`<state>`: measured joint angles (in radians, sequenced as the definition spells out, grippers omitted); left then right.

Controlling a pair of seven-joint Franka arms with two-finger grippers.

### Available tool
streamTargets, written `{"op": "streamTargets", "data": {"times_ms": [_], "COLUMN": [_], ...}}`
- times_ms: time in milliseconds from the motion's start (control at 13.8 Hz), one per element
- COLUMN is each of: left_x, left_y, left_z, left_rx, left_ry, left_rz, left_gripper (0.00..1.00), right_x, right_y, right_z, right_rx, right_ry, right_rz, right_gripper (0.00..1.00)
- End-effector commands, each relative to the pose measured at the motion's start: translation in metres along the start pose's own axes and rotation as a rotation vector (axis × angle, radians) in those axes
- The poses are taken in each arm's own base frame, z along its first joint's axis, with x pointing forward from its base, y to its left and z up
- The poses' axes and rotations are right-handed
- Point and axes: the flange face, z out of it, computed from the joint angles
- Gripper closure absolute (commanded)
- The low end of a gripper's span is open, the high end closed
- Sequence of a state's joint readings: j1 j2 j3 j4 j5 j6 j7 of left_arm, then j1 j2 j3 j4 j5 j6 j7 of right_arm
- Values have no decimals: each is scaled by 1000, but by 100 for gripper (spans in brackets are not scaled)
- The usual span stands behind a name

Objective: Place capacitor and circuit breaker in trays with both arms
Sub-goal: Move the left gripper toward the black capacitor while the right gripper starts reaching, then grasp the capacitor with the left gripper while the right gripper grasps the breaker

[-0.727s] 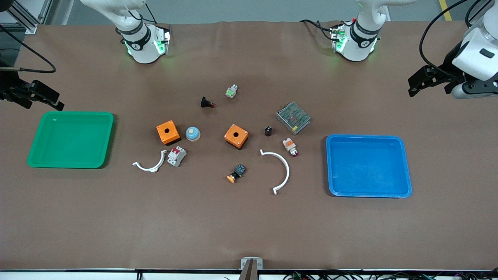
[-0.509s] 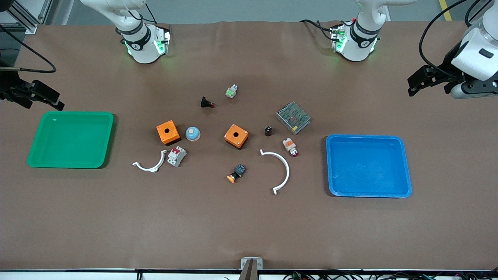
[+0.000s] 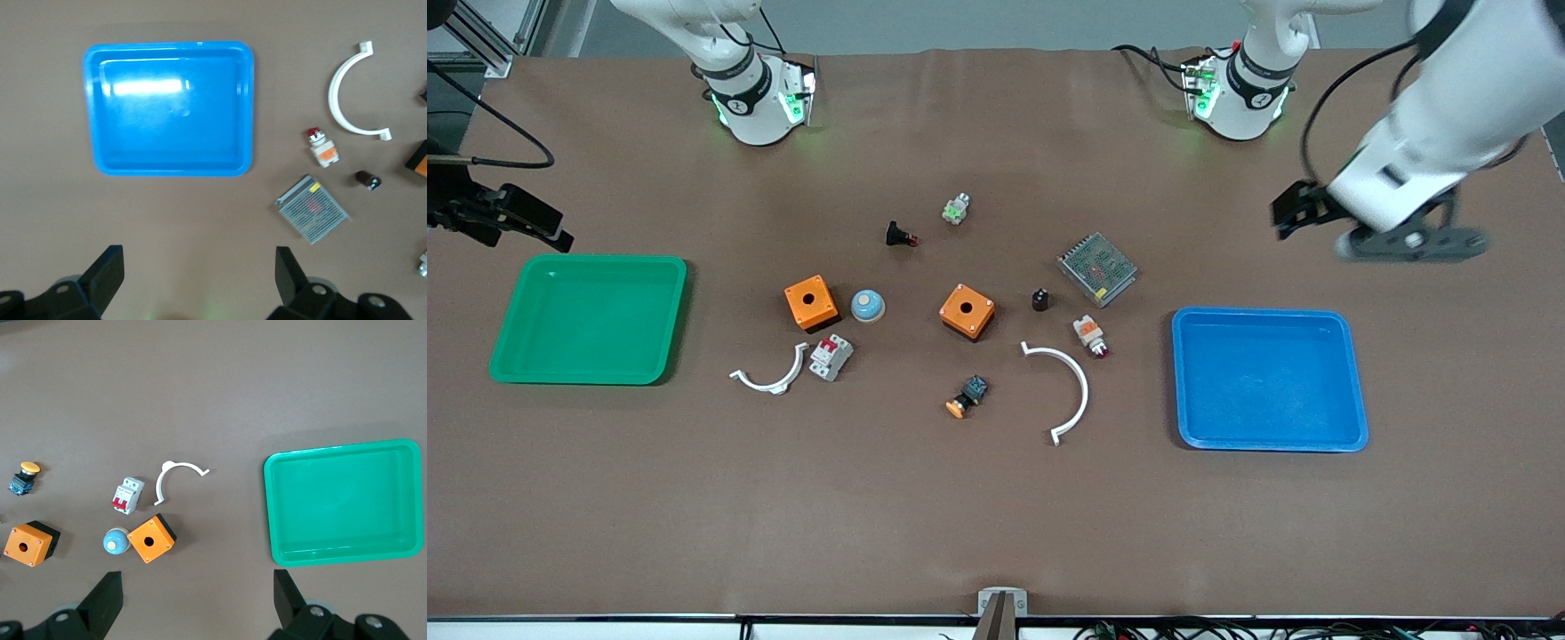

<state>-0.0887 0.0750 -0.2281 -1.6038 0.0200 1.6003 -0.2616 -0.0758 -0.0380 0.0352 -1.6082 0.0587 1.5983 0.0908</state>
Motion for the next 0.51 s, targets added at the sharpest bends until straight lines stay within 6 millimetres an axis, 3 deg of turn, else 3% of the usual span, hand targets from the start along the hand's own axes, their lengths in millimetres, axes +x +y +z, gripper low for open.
{"op": "streamTargets", "data": {"times_ms": [0,145,291,436], "left_x": [27,33,38,39], "left_y": [61,115,162,198], "left_z": [54,97,147,193], "left_rx": [-29,-47,-63,-78], "left_ry": [-16,-8,-16,-30], "left_rz": [-24,-92,-131,-180], "left_gripper": [0,0,6,8], "right_x": [1,2,13,27], "right_y": [3,-7,-39,-68], "right_z": [-2,4,37,81], "right_rx": [-10,1,2,-1], "right_ry": [-4,-14,-33,-53], "right_rz": [9,9,-30,59], "right_gripper": [0,0,0,0]}}
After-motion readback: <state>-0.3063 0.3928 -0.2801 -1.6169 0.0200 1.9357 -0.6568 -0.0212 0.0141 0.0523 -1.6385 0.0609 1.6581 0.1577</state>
